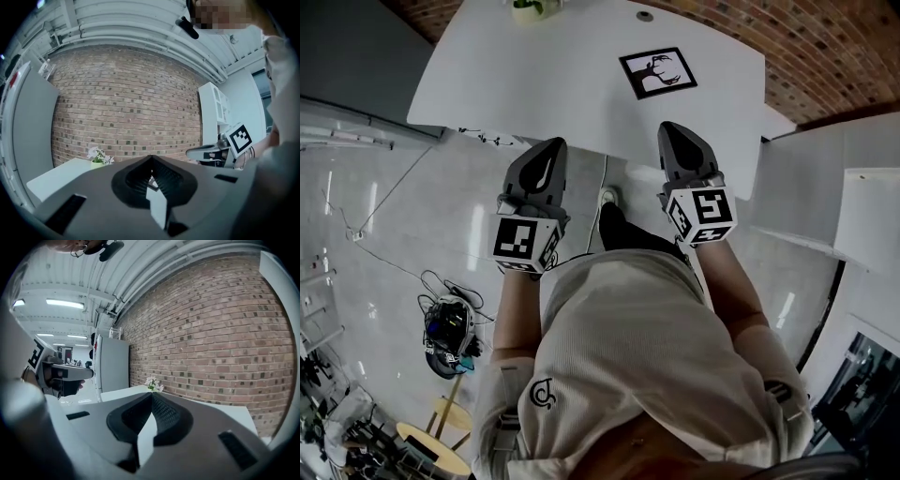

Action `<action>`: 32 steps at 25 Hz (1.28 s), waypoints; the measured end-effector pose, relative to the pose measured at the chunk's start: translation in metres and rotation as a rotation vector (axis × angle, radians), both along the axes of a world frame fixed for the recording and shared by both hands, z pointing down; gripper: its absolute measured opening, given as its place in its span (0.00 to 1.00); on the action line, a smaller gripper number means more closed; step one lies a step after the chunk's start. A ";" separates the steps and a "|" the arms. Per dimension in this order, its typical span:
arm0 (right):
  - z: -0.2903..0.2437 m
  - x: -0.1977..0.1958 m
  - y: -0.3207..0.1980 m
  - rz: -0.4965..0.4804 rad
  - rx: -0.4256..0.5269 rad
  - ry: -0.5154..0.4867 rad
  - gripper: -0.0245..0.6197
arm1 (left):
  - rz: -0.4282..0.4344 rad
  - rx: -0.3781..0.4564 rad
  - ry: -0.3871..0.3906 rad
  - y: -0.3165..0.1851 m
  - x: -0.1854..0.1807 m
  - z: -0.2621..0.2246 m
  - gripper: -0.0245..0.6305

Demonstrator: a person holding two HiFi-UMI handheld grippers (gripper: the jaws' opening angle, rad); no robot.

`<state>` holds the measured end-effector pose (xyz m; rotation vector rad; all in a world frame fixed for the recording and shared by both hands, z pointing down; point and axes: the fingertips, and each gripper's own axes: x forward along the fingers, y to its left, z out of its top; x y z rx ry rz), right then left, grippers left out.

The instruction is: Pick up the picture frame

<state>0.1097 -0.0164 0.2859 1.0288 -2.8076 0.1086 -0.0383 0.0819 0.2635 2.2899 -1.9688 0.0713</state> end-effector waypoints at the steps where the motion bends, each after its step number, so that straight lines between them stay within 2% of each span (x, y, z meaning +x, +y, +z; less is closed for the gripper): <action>1: 0.000 -0.005 -0.015 0.000 0.002 0.003 0.05 | 0.007 0.001 -0.004 -0.015 -0.003 -0.002 0.06; 9: 0.013 -0.017 -0.122 0.076 -0.051 -0.006 0.05 | 0.053 -0.007 -0.018 -0.127 -0.023 -0.001 0.06; 16: 0.043 -0.028 -0.159 0.130 -0.163 0.028 0.05 | 0.118 -0.004 0.028 -0.178 -0.035 0.008 0.06; 24: 0.114 -0.060 -0.162 0.153 -0.412 0.151 0.05 | 0.285 -0.040 0.057 -0.212 -0.052 0.031 0.06; 29: 0.171 -0.070 -0.169 0.216 -0.549 0.257 0.05 | 0.366 -0.094 0.077 -0.228 -0.065 0.053 0.06; 30: 0.183 -0.071 -0.170 0.223 -0.577 0.280 0.08 | 0.379 -0.107 0.083 -0.229 -0.068 0.058 0.06; 32: 0.205 -0.075 -0.170 0.226 -0.630 0.325 0.20 | 0.398 -0.135 0.094 -0.231 -0.074 0.070 0.06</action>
